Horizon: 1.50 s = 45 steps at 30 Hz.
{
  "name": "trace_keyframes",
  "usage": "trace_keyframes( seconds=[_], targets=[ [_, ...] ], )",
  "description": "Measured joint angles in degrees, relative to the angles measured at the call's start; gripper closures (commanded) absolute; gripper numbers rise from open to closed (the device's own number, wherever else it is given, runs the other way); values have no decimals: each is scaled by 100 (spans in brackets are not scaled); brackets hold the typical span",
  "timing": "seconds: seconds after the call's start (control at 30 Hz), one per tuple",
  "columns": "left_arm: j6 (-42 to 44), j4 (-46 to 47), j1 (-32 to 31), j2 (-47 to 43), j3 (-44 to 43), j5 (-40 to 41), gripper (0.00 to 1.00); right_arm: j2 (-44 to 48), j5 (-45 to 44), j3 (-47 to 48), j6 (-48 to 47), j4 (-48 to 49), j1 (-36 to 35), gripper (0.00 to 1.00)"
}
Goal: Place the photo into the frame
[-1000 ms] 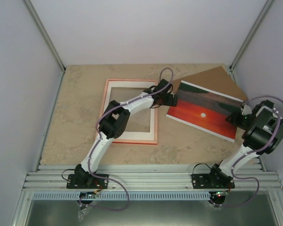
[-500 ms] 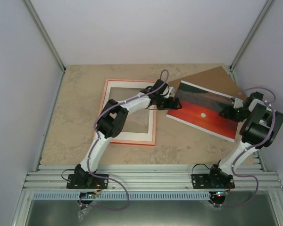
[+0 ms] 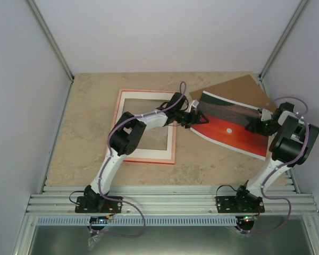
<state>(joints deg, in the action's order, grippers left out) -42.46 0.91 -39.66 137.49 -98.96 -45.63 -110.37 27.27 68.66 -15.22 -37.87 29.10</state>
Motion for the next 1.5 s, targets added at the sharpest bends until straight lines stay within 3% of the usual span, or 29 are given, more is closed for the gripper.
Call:
trace_keyframes(
  seconds=[0.2, 0.3, 0.4, 0.6, 0.7, 0.93, 1.13, 1.27, 1.37, 1.43, 1.5],
  targets=[
    [-413, 601, 39, -79, 26, -181, 66, 15, 63, -9, -24, 28, -39, 47],
    [-374, 588, 61, -219, 31, -79, 86, 133, 234, -122, -83, 15, -63, 40],
    [-289, 435, 101, -442, 33, 92, 100, 457, 544, -313, -179, -155, -122, 33],
    [-378, 227, 323, -1016, 31, 278, 100, 1998, 1191, -59, -422, -11, -299, 16],
    [-627, 251, 470, -1298, 63, 319, 100, 2988, 1113, -37, -610, 376, -870, 13],
    [-1574, 769, 704, -1843, 490, 350, 100, 4868, -151, -1392, -988, 1475, -3200, 11],
    [-2260, 1093, 772, -2020, 839, 295, 100, 4734, -1480, -2177, -1449, 1930, -4011, 11],
    [-2555, 1270, 785, -2164, 975, 243, 100, 4476, -2039, -2190, -1679, 2203, -4363, 16],
    [-2774, 1552, 785, -2337, 1134, 173, 100, 4387, -2549, -2251, -1899, 2621, -4741, 26],
    [-2859, 1668, 796, -2468, 1235, 138, 100, 4334, -2852, -2295, -2026, 2885, -4859, 38],
    [-2922, 1766, 809, -2614, 1322, 90, 98, 4245, -3182, -2310, -2153, 3141, -4881, 58]
  ],
)
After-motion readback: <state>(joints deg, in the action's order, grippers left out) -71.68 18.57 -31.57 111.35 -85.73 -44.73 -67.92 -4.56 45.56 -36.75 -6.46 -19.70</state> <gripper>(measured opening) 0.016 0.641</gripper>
